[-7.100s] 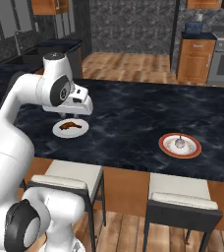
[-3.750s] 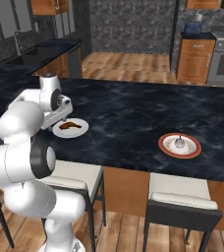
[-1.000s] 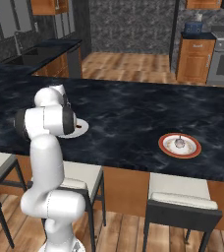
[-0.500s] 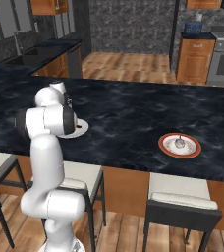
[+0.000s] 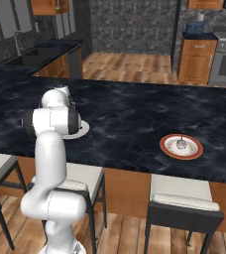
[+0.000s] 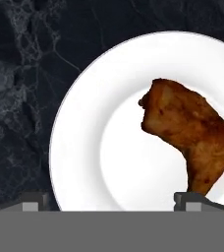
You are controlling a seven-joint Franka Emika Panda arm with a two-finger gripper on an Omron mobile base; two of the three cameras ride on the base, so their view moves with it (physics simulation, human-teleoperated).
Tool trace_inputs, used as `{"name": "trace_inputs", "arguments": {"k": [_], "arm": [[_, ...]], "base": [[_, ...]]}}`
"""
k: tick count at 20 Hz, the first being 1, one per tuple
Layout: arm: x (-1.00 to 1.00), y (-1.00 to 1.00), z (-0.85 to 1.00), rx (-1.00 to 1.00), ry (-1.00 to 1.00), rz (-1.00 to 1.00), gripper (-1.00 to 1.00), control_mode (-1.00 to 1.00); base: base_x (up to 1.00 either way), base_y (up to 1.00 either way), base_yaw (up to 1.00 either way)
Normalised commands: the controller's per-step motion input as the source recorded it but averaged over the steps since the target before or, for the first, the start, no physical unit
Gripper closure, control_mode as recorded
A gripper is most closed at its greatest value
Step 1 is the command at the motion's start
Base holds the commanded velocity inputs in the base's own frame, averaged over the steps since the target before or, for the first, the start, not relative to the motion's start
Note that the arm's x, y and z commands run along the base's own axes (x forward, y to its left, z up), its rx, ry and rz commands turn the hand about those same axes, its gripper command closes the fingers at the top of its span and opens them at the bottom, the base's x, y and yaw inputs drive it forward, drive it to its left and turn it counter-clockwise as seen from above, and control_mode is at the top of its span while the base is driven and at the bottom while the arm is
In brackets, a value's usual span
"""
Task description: Transport the chicken drumstick and garlic to the fridge. Place the chicken drumstick on the rack containing meat and place the garlic on the rack containing the vegetable, ensuring meats and vegetables are on different racks.
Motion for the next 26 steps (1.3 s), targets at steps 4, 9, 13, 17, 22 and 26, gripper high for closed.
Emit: {"name": "trace_inputs", "arguments": {"k": [4, 9, 13, 17, 22, 26], "arm": [[0.45, 0.0, -0.32, 0.0, 0.0, 0.0, -1.0, -1.0], [0.41, 0.0, -0.34, 0.0, -0.04, 0.0, -1.0, -1.0], [0.39, 0.03, -0.28, 0.0, -0.04, 0.0, -1.0, -1.0], [0.37, 0.16, -0.16, 0.0, -0.01, 0.0, -1.0, -1.0], [0.25, 0.15, -0.4, 0.0, 0.0, 0.0, 1.0, -1.0], [-0.04, 0.03, -0.63, 0.0, 0.0, 0.0, 1.0, -1.0]], "base": [[0.0, 0.0, 0.0], [0.0, 0.0, 0.0], [0.0, 0.0, 0.0], [0.0, 0.0, 0.0], [0.0, 0.0, 0.0], [0.0, 0.0, 0.0]]}}
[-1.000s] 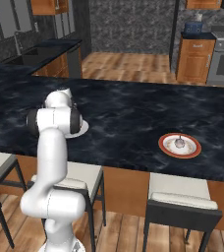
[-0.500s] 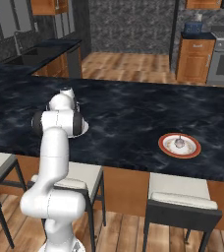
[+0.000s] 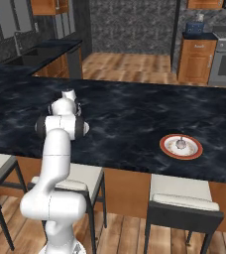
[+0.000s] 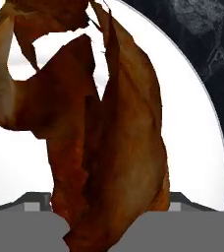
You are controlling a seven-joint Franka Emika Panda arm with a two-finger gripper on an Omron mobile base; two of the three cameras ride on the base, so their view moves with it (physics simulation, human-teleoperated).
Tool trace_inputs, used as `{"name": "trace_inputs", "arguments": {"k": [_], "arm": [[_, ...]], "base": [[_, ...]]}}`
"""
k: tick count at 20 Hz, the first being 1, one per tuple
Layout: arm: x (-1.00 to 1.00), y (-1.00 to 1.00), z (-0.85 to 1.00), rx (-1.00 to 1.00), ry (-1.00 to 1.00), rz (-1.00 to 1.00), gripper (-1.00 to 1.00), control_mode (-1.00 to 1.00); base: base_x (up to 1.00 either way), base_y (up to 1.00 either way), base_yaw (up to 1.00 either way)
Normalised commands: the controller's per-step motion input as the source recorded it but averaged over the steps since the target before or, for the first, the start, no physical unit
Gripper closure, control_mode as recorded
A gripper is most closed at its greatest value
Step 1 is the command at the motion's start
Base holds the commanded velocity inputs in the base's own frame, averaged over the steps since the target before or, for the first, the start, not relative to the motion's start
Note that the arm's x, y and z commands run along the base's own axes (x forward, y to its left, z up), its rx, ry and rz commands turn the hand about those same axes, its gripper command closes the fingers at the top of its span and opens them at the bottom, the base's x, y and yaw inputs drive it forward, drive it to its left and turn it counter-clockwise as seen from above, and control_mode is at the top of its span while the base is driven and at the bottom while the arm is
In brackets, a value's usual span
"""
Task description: Transport the chicken drumstick and garlic to the fridge. Place the chicken drumstick on the rack containing meat and place the garlic on the rack containing the vegetable, ensuring meats and vegetables are on different racks.
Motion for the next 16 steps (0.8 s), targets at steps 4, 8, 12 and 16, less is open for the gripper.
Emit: {"name": "trace_inputs", "arguments": {"k": [4, 8, 12, 16], "arm": [[-0.35, 0.01, -0.15, 0.0, -0.01, 0.0, 1.0, -1.0], [-0.78, 0.0, 0.13, 0.0, 0.0, -0.04, 1.0, -1.0], [-0.94, -0.04, 0.04, 0.0, 0.0, -0.06, 1.0, -1.0], [-1.0, -0.32, 0.28, 0.0, -0.08, -0.12, 1.0, -1.0]], "base": [[0.0, 0.0, 0.0], [0.0, 0.0, 0.0], [0.0, 0.0, 0.0], [0.0, 0.0, 0.0]]}}
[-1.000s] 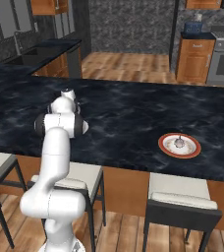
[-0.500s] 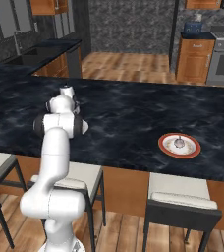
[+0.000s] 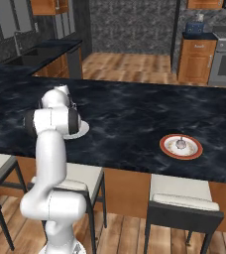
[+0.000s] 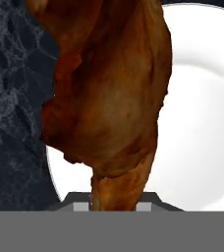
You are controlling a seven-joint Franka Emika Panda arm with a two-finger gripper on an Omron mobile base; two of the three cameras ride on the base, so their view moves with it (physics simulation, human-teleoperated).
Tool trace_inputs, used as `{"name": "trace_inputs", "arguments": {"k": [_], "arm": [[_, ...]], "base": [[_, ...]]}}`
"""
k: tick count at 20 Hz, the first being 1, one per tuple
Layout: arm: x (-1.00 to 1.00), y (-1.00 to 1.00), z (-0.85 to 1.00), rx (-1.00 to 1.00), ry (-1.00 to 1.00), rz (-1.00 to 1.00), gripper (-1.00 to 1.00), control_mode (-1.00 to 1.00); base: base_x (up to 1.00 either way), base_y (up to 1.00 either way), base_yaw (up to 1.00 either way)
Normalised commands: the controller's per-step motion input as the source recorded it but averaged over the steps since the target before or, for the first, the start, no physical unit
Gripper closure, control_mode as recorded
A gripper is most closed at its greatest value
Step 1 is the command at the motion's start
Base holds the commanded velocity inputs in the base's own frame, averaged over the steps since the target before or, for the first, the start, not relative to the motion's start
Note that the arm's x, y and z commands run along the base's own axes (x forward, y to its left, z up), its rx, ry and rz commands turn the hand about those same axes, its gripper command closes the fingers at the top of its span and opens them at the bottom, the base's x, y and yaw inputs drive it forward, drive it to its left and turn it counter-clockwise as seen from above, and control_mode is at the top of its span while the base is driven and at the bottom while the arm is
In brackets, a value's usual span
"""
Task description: Transport the chicken drumstick and garlic to the fridge. Place the chicken drumstick on the rack containing meat and place the garlic on the rack containing the vegetable, ensuring meats and vegetables are on different racks.
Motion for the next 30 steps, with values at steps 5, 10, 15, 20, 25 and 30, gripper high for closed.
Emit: {"name": "trace_inputs", "arguments": {"k": [5, 10, 15, 20, 25, 30], "arm": [[-1.0, -0.55, 0.26, 0.0, -0.25, -0.19, 1.0, -1.0], [-1.0, -0.58, 0.63, 0.08, -0.12, -0.21, 1.0, -1.0], [-0.76, -0.13, 0.98, 0.02, -0.03, -0.15, 1.0, -1.0], [-0.7, -0.3, 1.0, 0.0, -0.02, -0.12, 1.0, -1.0], [-0.87, -0.25, 0.82, 0.0, -0.07, -0.13, 1.0, -1.0], [-0.93, -0.1, 0.53, 0.0, -0.24, -0.05, 1.0, -1.0]], "base": [[0.0, 0.0, 0.0], [0.0, 0.0, 0.0], [0.0, 0.0, 0.0], [0.0, 0.0, 0.0], [0.0, 0.0, 0.0], [0.0, 0.0, 0.0]]}}
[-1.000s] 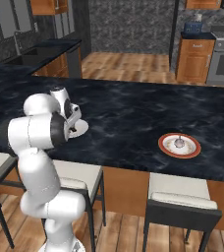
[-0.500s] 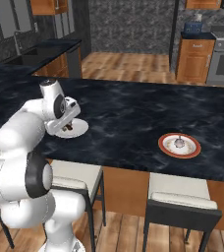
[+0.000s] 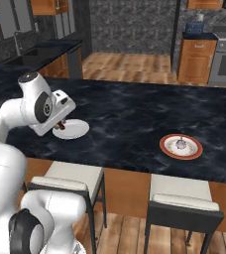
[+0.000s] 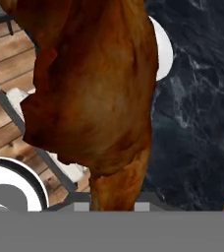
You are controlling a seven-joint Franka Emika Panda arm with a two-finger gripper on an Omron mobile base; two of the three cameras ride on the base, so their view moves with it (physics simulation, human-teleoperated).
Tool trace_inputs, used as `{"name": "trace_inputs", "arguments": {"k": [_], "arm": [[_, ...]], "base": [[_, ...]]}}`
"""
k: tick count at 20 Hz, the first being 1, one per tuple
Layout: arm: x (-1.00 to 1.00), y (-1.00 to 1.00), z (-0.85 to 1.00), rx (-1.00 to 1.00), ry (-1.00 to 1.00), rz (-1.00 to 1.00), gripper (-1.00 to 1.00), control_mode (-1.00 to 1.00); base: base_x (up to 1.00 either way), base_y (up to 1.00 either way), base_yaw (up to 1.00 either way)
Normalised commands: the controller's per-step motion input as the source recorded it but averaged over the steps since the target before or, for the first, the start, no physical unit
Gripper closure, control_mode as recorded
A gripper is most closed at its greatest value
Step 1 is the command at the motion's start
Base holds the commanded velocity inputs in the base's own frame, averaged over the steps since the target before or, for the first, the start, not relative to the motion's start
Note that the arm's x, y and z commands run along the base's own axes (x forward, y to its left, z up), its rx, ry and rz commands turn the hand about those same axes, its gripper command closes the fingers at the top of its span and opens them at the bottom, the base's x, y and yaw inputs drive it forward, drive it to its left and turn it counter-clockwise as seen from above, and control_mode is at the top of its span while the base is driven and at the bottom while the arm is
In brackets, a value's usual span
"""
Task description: Transport the chicken drumstick and garlic to the fridge. Place the chicken drumstick on the rack containing meat and place the garlic on the rack containing the vegetable, ensuring meats and vegetables are on different racks.
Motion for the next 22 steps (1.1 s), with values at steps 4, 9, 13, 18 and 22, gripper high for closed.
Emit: {"name": "trace_inputs", "arguments": {"k": [4, 9, 13, 18, 22], "arm": [[-0.47, -0.18, 0.3, 0.08, -0.09, -0.01, 1.0, -1.0], [-0.46, -0.46, 0.29, 0.14, -0.08, 0.0, 1.0, -1.0], [-0.54, -0.11, 0.35, 0.05, -0.06, -0.04, 1.0, -1.0], [-0.67, -0.01, 0.53, 0.0, -0.13, -0.06, 1.0, -1.0], [-0.34, 0.0, 0.22, 0.0, -0.05, -0.03, 1.0, 1.0]], "base": [[0.0, 0.0, 0.0], [0.0, 0.0, 0.0], [0.0, 0.0, 0.0], [0.0, 0.0, 0.0], [-0.43, -0.18, -0.06]]}}
